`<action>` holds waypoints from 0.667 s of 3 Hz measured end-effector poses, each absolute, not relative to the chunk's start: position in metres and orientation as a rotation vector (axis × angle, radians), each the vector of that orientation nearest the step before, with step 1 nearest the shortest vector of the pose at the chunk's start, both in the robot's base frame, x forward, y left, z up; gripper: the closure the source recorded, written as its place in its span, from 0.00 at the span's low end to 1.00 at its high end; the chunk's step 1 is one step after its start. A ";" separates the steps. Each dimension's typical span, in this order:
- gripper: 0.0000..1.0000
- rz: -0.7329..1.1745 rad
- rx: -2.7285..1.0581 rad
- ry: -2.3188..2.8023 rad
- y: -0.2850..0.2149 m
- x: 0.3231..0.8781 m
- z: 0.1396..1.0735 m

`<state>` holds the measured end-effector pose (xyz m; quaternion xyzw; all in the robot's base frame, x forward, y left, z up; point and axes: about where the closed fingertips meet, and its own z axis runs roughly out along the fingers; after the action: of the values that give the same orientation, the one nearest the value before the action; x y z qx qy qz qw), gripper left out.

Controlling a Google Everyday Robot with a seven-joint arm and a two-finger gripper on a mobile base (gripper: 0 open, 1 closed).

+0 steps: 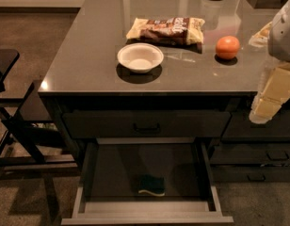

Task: Pick sponge from middle drawer and place on counter

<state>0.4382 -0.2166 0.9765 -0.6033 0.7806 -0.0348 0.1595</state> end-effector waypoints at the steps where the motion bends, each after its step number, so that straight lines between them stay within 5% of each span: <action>1: 0.00 -0.099 -1.724 2.231 -0.217 0.438 0.976; 2: 0.00 -0.085 -1.685 2.222 -0.214 0.437 0.967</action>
Offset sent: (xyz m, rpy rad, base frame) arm -0.0030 0.0047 -0.0297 0.0742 -0.0262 -0.0375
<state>0.4368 -0.2139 0.9669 -0.5946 0.7842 -0.0301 0.1752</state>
